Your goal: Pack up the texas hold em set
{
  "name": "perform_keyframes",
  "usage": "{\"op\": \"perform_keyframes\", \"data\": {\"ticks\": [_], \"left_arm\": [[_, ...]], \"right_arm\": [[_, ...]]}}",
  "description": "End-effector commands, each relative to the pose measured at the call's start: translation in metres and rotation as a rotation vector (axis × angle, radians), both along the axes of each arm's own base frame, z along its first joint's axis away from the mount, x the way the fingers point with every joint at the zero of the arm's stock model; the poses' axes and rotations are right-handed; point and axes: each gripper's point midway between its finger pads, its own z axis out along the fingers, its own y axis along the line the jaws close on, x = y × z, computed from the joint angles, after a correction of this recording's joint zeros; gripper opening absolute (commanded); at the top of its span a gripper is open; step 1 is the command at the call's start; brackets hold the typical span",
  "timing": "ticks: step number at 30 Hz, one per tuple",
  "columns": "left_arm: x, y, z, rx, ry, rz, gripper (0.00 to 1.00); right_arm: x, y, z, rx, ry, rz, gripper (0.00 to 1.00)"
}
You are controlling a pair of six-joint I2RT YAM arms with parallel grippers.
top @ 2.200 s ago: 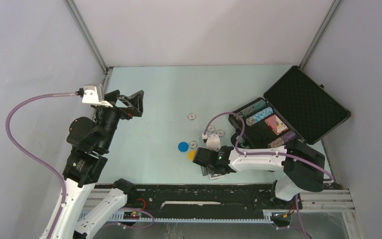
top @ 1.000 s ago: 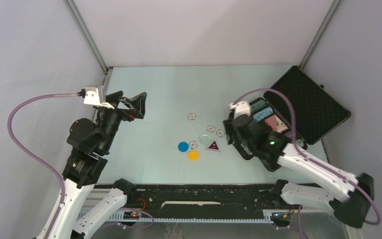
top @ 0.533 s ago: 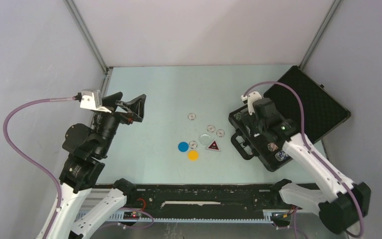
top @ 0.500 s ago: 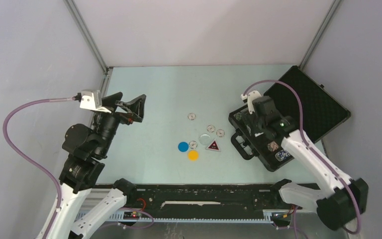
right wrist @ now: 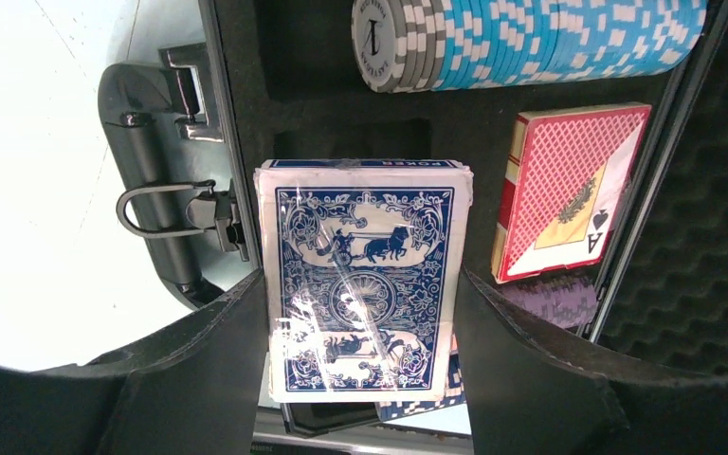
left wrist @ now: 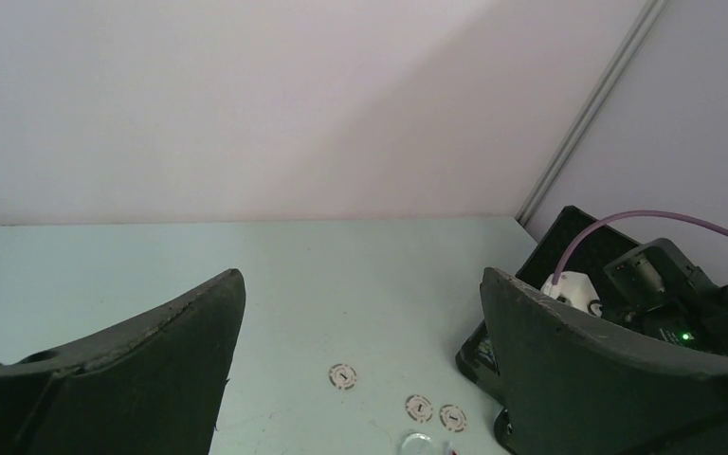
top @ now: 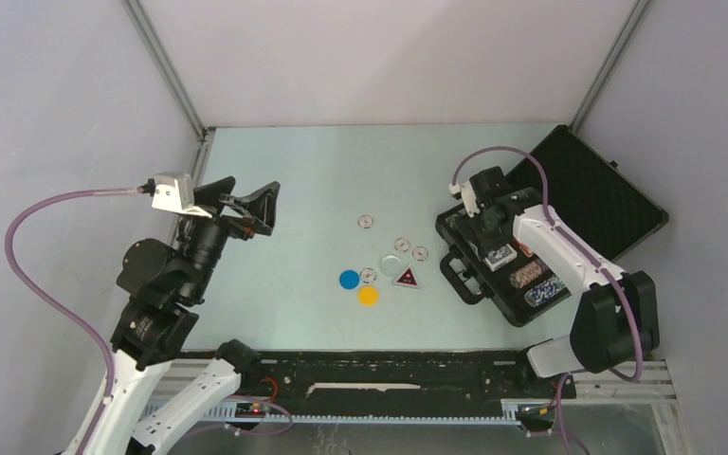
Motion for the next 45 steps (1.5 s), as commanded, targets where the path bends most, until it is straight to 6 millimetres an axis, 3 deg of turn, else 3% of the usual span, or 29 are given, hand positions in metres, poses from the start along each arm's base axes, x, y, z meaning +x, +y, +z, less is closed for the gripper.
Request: {"op": "perform_keyframes", "data": {"ticks": [1,7,24,35,45], "left_arm": [[0.004,0.0,-0.003,0.011,-0.006,0.014,1.0],[0.01,-0.001,-0.009,0.028,0.011,0.026,1.0],[0.013,-0.008,-0.013,0.047,0.016,-0.003,1.0],[0.015,-0.01,-0.015,0.05,0.024,-0.004,1.0],[0.015,-0.01,-0.015,0.053,0.022,-0.003,1.0]], "right_arm": [[-0.003,-0.003,0.009,-0.006,0.01,0.017,0.48],[-0.007,-0.002,0.002,-0.013,0.045,0.013,0.48],[0.016,-0.016,-0.025,-0.047,0.078,-0.038,0.48],[0.025,-0.003,-0.027,0.019,0.05,0.012,0.49],[0.013,0.006,-0.034,0.065,0.112,0.049,0.5]]}}
